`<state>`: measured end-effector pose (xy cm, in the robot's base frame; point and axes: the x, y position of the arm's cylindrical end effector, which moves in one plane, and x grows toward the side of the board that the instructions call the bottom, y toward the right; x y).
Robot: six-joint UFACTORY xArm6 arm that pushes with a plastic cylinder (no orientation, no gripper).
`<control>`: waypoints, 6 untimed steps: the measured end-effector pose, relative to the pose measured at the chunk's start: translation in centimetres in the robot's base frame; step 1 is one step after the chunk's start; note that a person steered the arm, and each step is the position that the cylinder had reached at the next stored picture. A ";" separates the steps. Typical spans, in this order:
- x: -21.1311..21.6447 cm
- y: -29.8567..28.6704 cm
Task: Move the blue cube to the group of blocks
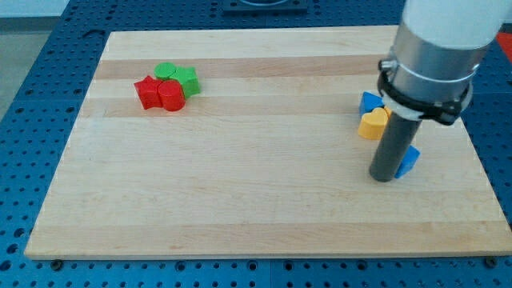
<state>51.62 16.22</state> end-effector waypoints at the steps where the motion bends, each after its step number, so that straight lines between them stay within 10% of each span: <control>1: 0.6 2.1; 6: 0.0 5.0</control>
